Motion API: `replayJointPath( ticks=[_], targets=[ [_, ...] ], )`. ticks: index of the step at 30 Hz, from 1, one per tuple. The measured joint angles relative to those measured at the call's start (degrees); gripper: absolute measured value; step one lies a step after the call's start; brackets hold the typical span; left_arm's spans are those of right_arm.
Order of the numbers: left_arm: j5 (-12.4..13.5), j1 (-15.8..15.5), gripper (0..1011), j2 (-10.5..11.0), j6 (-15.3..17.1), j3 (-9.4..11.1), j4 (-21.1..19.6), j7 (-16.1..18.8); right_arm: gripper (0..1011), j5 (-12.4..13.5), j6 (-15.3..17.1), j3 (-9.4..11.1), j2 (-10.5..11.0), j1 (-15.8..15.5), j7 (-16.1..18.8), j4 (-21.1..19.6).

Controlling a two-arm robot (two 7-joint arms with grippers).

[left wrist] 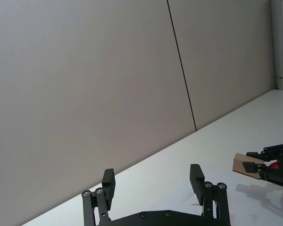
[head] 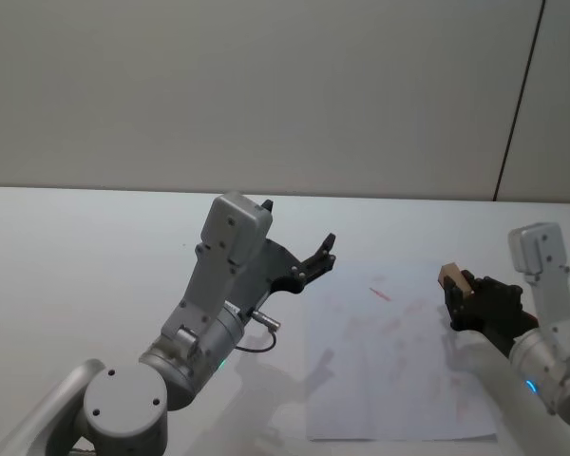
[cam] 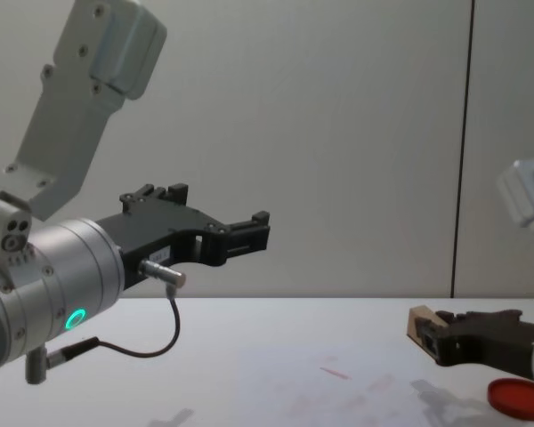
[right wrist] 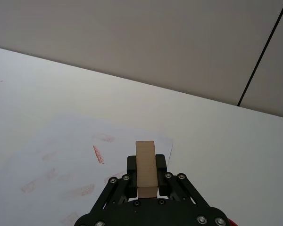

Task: Use the one hand to pick up the stamp and affix it onto the A4 paper.

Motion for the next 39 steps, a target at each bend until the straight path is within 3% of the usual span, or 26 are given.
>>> replayJointPath(
  ticks=[19,39],
  targets=[
    [0.0,0.0,1002,0.0,0.0,0.0,0.0,0.0,226,1.68,3.41,-2.25,-3.51,1.32,-6.41,0.75],
    [0.0,0.0,1002,0.0,0.0,0.0,0.0,0.0,226,4.18,1.65,-3.05,-5.75,2.72,-7.73,5.44]
  ],
)
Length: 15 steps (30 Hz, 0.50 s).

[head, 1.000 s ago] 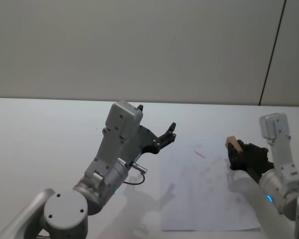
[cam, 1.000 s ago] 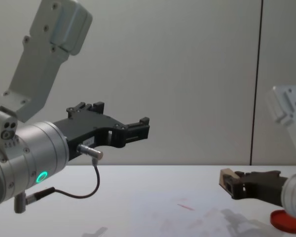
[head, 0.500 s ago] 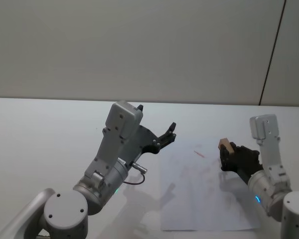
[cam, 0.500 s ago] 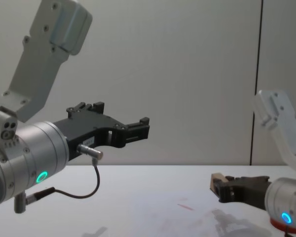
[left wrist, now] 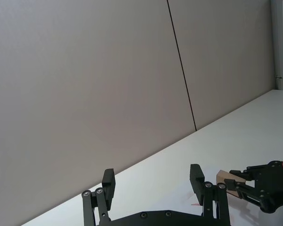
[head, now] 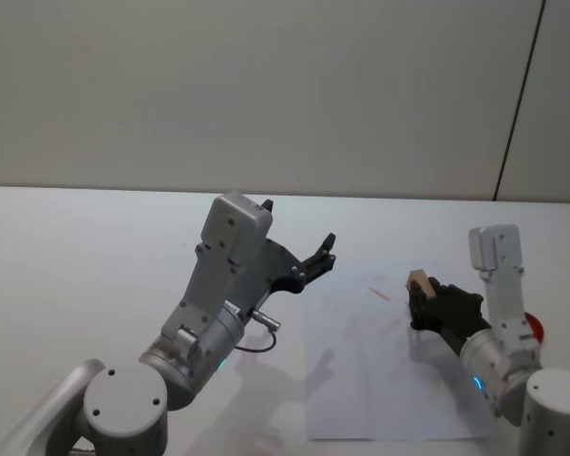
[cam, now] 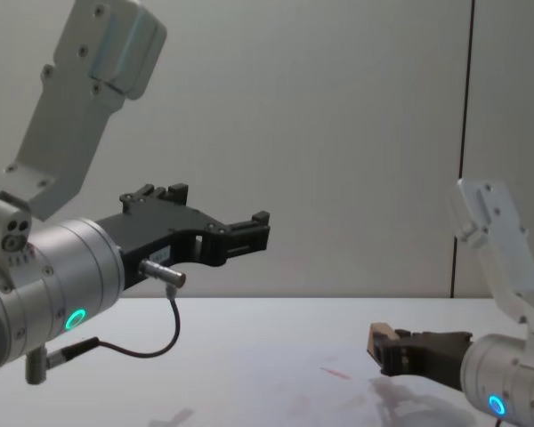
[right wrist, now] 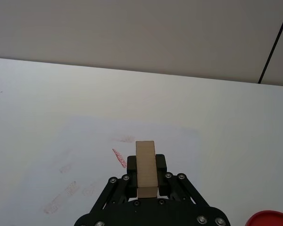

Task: Use the one hand to pick up the stamp and affix it onto the A4 paper.

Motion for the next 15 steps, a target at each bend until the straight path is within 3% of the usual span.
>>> replayJointPath(
  ticks=[15],
  targets=[
    [0.0,0.0,1002,0.0,0.0,0.0,0.0,0.0,226,0.91,-2.51,-0.12,-0.84,0.92,1.11,3.5]
  ],
)
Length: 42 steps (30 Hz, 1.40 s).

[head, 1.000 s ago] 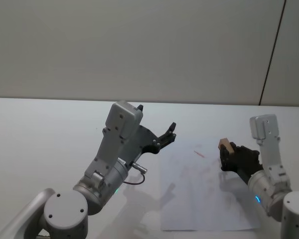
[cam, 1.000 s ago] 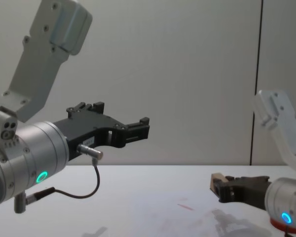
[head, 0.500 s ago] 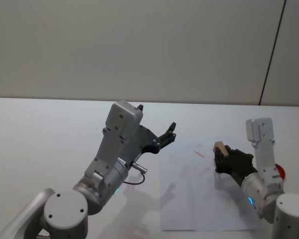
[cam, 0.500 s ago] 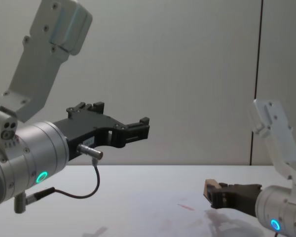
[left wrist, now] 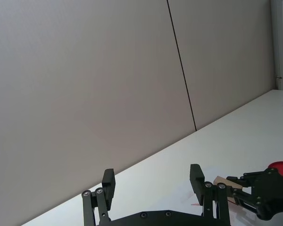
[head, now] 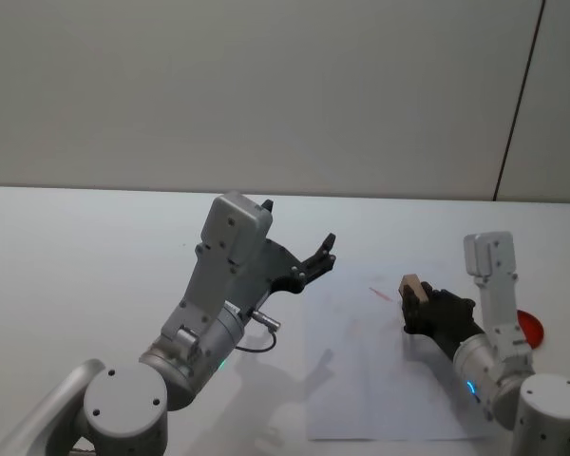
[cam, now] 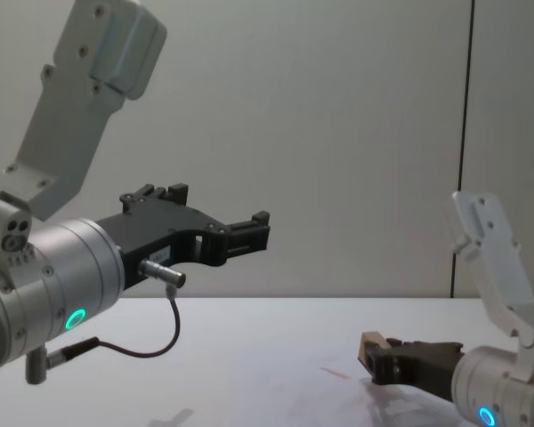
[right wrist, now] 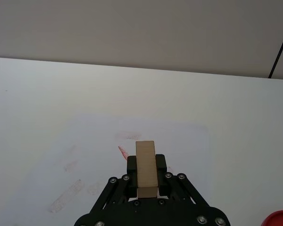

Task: Use the one hand to pick up the stamp and affix it onto the A4 paper.

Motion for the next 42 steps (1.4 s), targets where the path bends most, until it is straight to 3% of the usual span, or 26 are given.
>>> replayJointPath(
  ticks=[22,42],
  targets=[
    [0.0,0.0,1002,0.0,0.0,0.0,0.0,0.0,226,-2.03,-1.8,-0.6,-1.07,1.51,0.87,4.27],
    [0.0,0.0,1002,0.0,0.0,0.0,0.0,0.0,225,-1.67,-3.89,-0.71,-1.54,1.7,0.89,6.03]
  ],
)
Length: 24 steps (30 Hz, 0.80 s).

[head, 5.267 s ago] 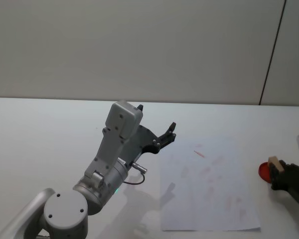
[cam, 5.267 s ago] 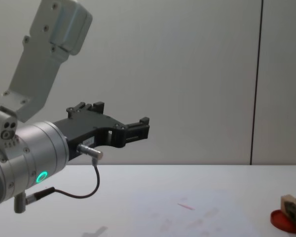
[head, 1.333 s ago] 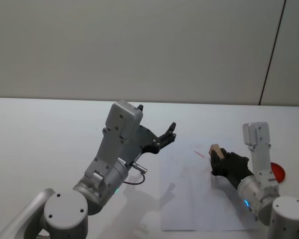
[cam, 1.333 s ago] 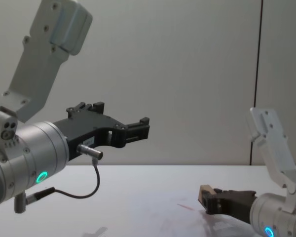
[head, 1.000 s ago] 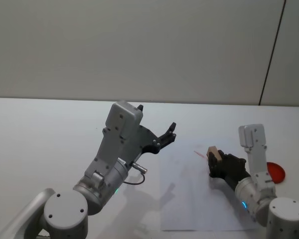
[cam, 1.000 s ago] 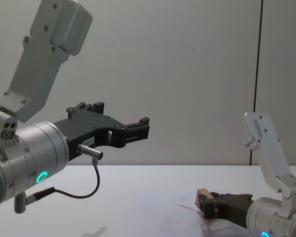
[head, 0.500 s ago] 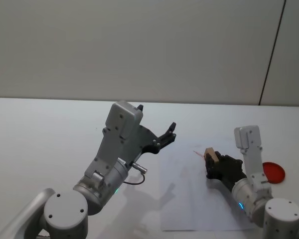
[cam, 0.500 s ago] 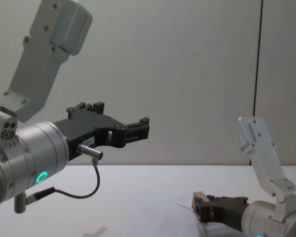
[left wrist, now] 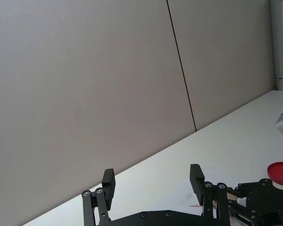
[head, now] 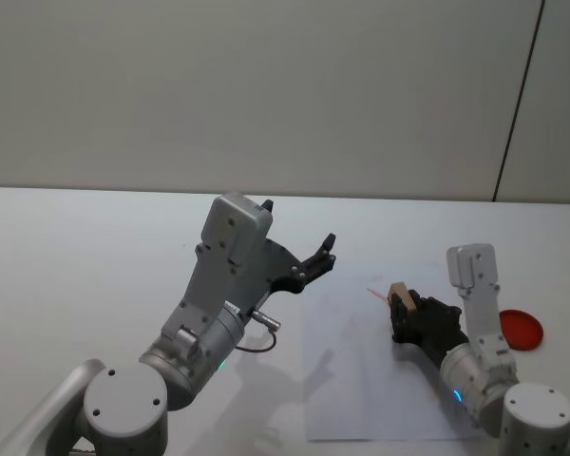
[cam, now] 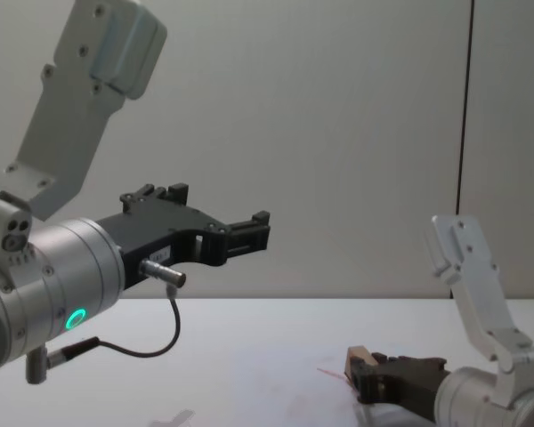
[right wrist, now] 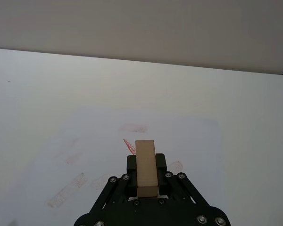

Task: Use the one hand to pick up the stamp and affix it onto the A4 paper.

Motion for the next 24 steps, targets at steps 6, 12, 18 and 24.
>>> replayJointPath(
  ticks=[6,12,18,24],
  targets=[
    [0.0,0.0,1002,0.0,0.0,0.0,0.0,0.0,226,0.01,-0.06,-0.02,-0.01,-0.16,0.0,0.14],
    [0.0,0.0,1002,0.0,0.0,0.0,0.0,0.0,226,-0.25,0.24,-0.01,-0.02,-0.23,0.04,0.15],
    [0.0,0.0,1002,0.0,0.0,0.0,0.0,0.0,226,-0.42,0.86,-0.01,-0.04,-0.26,0.05,0.28],
    [0.0,0.0,1002,0.0,0.0,0.0,0.0,0.0,225,-0.3,1.76,0.05,-0.11,-0.24,-0.01,0.4]
  ],
)
